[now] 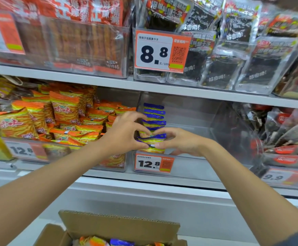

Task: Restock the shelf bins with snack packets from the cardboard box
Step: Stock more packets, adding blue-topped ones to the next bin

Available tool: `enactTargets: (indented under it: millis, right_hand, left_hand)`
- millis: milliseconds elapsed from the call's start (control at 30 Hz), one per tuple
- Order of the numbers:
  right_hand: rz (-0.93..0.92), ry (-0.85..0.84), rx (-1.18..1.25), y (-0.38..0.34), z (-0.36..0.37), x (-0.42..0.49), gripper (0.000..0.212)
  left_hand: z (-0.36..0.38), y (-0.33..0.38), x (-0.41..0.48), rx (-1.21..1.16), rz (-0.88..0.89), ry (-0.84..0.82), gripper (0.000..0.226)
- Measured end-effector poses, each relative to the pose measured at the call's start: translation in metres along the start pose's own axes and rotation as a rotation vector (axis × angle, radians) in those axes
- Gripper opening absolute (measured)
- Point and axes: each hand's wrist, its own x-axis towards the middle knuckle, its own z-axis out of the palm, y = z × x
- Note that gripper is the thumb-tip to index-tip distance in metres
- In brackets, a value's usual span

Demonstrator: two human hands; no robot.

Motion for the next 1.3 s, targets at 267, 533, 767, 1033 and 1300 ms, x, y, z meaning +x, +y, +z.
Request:
enactTargets:
  millis: [267, 533, 767, 1033, 1300]
  right_hand:
    - [-0.030, 0.072, 0.049, -0.002, 0.019, 0.008, 0.036]
    - [-0.039, 0.054, 0.053, 0.003, 0.021, 0.006, 0.047]
    - [-0.010, 0.157, 0.034, 0.000, 0.023, 0.001, 0.068]
    - [-0.357, 0.767, -0.300, 0.004, 0.084, -0.053, 0.015]
    - [-0.003, 0.155, -0.281, 0.117, 0.220, -0.079, 0.013]
  left_hand:
    - [0.003, -0.003, -0.027, -0.484, -0.246, 0.096, 0.078]
    - [-0.001, -0.004, -0.029, -0.545, -0.261, 0.044, 0.081]
    - [-0.004, 0.001, -0.030, -0.476, -0.274, 0.013, 0.080]
    - [-0.002, 0.029, -0.079, -0.516, -0.340, 0.095, 0.016]
    - [0.056, 0.013, -0.225, -0.576, -0.620, -0.377, 0.014]
